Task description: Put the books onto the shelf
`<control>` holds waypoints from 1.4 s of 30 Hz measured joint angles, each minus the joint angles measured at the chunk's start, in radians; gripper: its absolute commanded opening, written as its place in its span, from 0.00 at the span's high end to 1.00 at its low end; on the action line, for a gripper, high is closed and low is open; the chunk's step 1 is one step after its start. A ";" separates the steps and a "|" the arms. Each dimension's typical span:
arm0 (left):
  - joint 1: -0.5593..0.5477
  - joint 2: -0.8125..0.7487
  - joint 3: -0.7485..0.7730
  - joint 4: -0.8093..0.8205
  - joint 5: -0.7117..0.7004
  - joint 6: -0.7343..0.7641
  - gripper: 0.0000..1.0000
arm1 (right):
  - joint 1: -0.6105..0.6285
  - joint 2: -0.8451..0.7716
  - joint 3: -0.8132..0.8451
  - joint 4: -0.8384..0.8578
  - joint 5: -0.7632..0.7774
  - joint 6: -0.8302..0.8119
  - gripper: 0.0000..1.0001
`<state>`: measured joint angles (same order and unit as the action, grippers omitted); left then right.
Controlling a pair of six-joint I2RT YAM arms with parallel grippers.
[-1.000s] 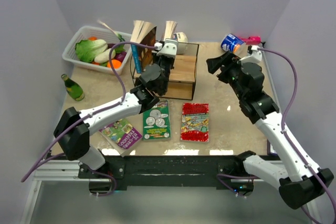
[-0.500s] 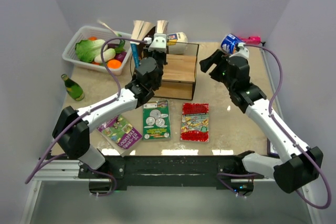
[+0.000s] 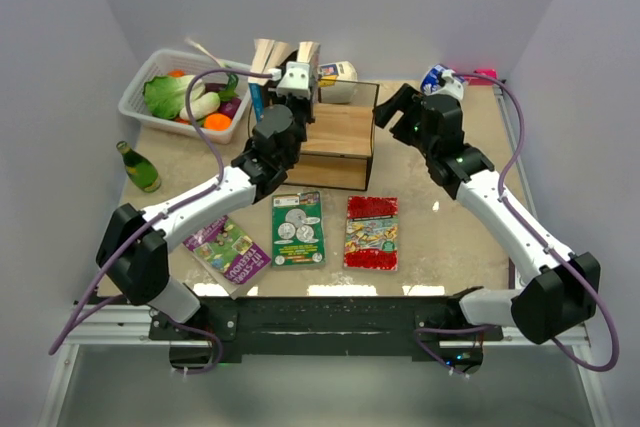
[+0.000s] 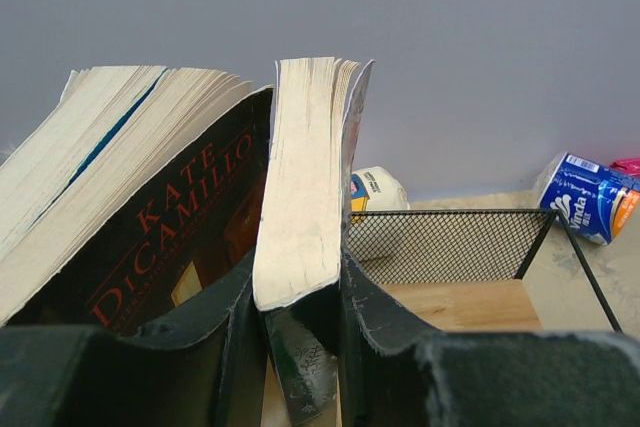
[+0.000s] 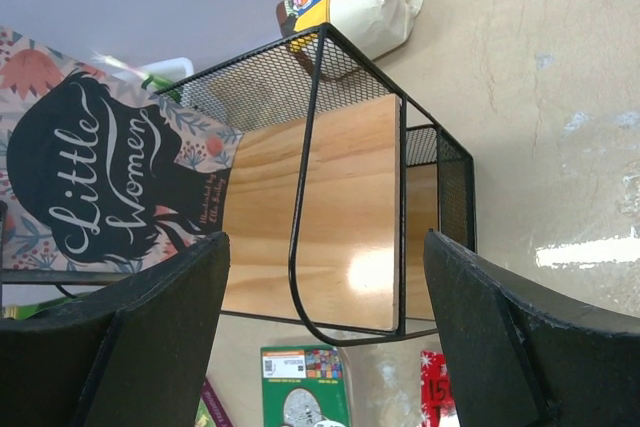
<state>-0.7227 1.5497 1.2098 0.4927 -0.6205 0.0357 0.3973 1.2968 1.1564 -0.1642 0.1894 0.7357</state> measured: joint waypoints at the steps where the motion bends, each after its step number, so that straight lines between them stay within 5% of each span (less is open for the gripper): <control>1: 0.001 -0.003 -0.004 0.002 0.004 -0.003 0.74 | 0.000 0.000 0.000 0.004 -0.001 0.000 0.18; 4: 0.003 -0.011 -0.014 0.005 0.011 -0.018 0.53 | 0.000 -0.001 0.000 0.011 -0.002 -0.002 0.18; 8: 0.005 -0.019 -0.014 0.009 0.019 -0.037 0.46 | 0.000 -0.001 0.000 0.018 -0.003 -0.003 0.18; 26: 0.004 -0.177 -0.047 -0.019 0.014 -0.046 0.39 | 0.000 -0.012 0.000 0.023 -0.006 -0.005 0.18; 27: 0.004 -0.196 -0.053 -0.029 0.013 -0.049 0.40 | 0.000 -0.013 0.000 0.022 -0.006 -0.005 0.18; 30: 0.001 -0.260 -0.075 -0.055 0.011 -0.061 0.66 | 0.000 -0.015 0.000 0.023 -0.006 -0.007 0.20; 34: -0.031 -0.359 -0.108 -0.067 0.033 -0.082 0.88 | 0.000 -0.015 -0.003 0.023 -0.006 -0.011 0.29; 37: -0.103 -0.387 -0.110 -0.054 0.072 -0.088 0.99 | 0.000 -0.015 -0.004 0.025 -0.006 -0.013 0.36; 42: -0.184 -0.283 -0.088 -0.039 0.148 -0.106 1.00 | 0.000 -0.014 -0.004 0.032 -0.015 -0.011 0.40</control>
<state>-0.9070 1.2663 1.1217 0.4541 -0.4728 -0.0700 0.3973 1.2831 1.1526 -0.1326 0.1745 0.7242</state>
